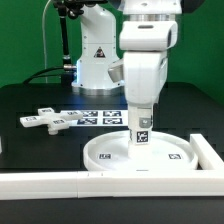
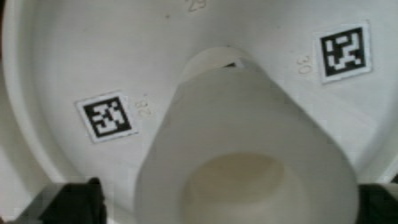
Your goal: Assemble round table
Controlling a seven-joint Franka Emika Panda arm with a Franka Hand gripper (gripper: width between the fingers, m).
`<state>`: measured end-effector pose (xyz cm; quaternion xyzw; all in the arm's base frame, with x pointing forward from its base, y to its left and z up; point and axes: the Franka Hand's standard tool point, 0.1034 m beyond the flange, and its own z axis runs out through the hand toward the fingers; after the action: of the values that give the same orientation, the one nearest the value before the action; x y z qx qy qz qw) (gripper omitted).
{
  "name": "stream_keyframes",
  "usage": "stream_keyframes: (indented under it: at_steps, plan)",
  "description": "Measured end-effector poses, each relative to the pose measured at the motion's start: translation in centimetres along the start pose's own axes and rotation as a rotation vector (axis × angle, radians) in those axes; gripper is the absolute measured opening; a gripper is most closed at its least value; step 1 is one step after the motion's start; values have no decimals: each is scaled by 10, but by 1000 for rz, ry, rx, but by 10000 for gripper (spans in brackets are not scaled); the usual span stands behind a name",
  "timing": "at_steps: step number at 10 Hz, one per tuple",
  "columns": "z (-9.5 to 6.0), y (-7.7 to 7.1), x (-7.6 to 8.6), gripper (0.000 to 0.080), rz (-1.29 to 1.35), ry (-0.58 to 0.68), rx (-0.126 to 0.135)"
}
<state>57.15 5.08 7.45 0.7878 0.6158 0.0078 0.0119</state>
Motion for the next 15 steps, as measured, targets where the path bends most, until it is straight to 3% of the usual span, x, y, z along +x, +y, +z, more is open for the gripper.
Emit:
stream_keyframes:
  at_steps: [8, 9, 10, 11, 12, 15]
  plan:
    - [8, 0, -13, 649, -463, -51, 6]
    - [8, 0, -13, 591, -448, -51, 6]
    - [8, 0, -14, 591, -446, -51, 6]
    - [9, 0, -14, 447, -446, -51, 7]
    - [9, -1, -15, 407, -445, -52, 10]
    - [9, -1, -15, 407, -396, -52, 10]
